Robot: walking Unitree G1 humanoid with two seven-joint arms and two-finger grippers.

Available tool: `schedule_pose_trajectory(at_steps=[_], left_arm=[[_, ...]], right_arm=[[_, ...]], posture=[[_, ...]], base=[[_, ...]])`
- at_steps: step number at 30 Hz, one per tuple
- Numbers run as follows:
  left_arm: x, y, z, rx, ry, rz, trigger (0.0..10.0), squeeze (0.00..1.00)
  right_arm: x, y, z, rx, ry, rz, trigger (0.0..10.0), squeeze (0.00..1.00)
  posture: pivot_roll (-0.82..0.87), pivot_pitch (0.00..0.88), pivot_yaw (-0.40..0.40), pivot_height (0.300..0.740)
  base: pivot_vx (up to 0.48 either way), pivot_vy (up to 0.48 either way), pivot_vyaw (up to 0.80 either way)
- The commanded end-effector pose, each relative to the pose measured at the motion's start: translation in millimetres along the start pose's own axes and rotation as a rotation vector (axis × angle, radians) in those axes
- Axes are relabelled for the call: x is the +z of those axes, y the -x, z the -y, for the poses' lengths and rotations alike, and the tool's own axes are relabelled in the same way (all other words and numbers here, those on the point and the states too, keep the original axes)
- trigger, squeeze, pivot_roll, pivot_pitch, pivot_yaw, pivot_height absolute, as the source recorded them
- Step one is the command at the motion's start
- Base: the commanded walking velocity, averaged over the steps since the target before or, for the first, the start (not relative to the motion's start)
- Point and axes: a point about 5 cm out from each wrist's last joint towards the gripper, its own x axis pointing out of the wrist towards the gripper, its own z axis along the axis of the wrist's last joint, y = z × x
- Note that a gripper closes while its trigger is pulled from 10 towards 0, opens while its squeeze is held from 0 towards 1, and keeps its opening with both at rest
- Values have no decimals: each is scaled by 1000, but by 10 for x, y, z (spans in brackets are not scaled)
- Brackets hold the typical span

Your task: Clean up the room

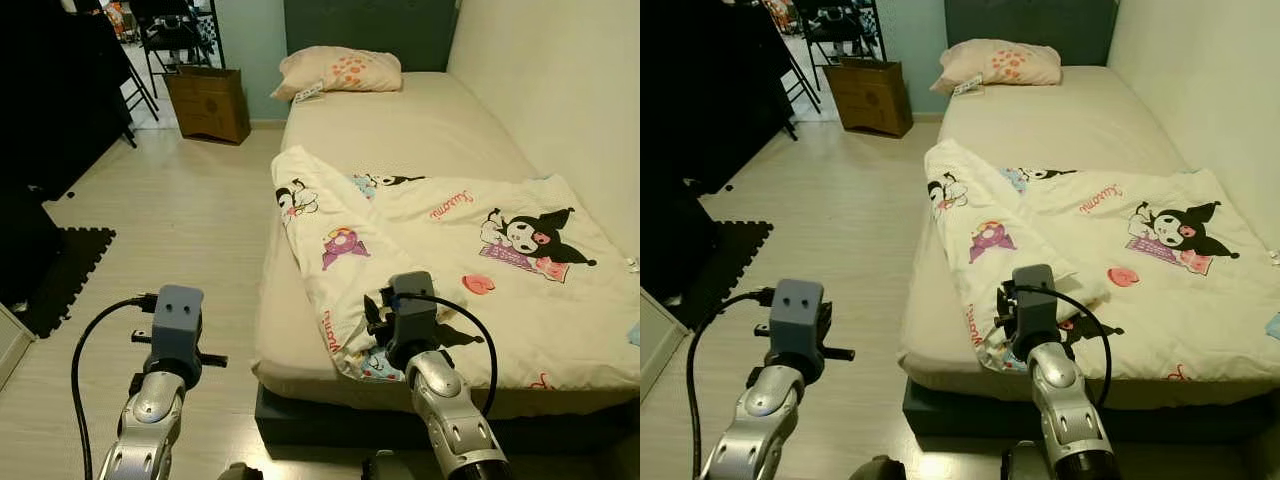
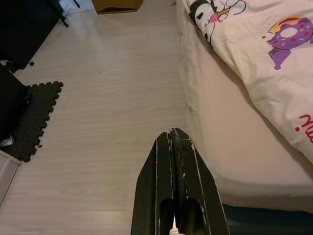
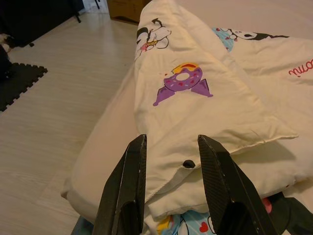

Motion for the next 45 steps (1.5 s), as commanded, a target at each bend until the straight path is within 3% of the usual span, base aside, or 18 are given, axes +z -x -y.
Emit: schedule_pose_trajectory(at_steps=[1, 28, 45], left_arm=[[-60, 34, -30, 14, 5, -30, 10000, 0], [-66, 63, -46, 39, 18, -33, 10000, 0], [-39, 20, -16, 22, 13, -24, 10000, 0]], right_arm=[[-15, -7, -34, 17, 0, -14, 10000, 0], [123, -108, -90, 41, 0, 15, 10000, 0], [192, -100, -42, 23, -25, 60, 10000, 0]], posture=[[-56, 97, 17, 635], [-48, 114, 3, 635], [-59, 100, 21, 695]], base=[[0, 0, 0], [0, 0, 0], [0, 0, 0]])
